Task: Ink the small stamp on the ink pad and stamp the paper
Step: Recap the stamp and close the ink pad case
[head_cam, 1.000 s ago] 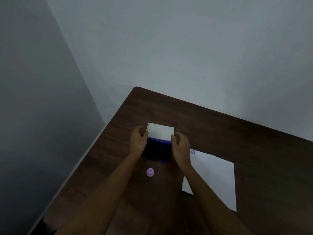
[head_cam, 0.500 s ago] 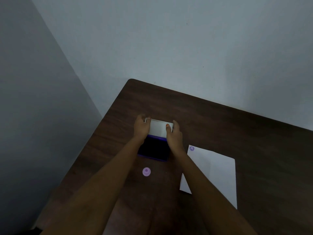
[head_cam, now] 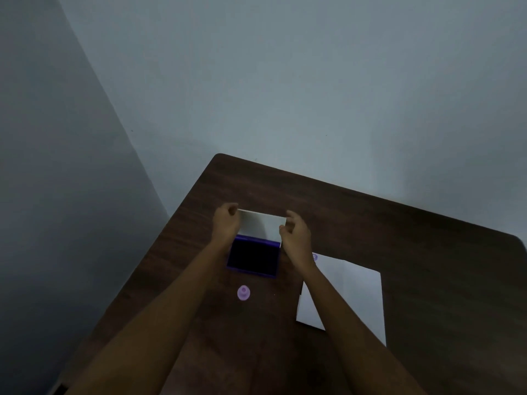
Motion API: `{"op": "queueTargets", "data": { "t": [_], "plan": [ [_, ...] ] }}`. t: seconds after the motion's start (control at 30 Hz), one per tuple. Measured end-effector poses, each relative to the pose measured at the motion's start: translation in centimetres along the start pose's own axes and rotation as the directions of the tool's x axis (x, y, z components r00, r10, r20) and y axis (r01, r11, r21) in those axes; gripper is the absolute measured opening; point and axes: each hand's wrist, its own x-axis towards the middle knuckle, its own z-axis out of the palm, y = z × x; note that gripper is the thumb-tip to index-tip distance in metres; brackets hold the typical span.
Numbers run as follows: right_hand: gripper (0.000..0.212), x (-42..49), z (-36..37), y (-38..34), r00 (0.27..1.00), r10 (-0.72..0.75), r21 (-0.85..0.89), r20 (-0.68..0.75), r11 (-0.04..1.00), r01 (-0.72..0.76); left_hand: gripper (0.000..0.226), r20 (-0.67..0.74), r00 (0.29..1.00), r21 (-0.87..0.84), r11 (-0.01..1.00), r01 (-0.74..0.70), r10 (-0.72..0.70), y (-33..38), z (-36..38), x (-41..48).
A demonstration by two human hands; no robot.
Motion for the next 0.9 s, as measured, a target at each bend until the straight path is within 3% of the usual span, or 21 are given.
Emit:
{"op": "queueTargets", "data": {
  "t": [0.27,0.47,0.7,0.8,0.9],
  "plan": [
    [0.041,-4.4,0.5,1.6,0.986,-0.163,-0.176,0.019,0.971,0.164,0.029,-0.100,0.988,0.141,0.985,-0.099,0.114,-2.3,-0.4,-4.8],
    [0.035,-6.5,1.5,4.1,0.988,-0.133,-0.250,0.078,0.957,0.149,0.039,-0.076,0.995,0.198,0.979,-0.041,0.057,-5.2,-0.2,-7.4],
    [0.039,-7.1,2.4,5.8,0.982,-0.127,-0.373,0.141,0.912,0.172,0.045,-0.050,0.993,0.305,0.948,-0.089,0.109,-7.1,-0.2,-8.0],
    [0.043,-7.0,2.6,6.2,0.966,-0.198,-0.478,0.167,0.841,0.255,0.047,-0.007,0.983,0.452,0.878,-0.159,0.182,-7.6,-0.2,-7.9],
    [0.045,-7.0,2.8,6.7,0.945,-0.248,-0.584,0.214,0.743,0.327,0.047,0.056,0.953,0.618,0.740,-0.268,0.298,-8.0,-0.4,-8.0]
  ]
}}
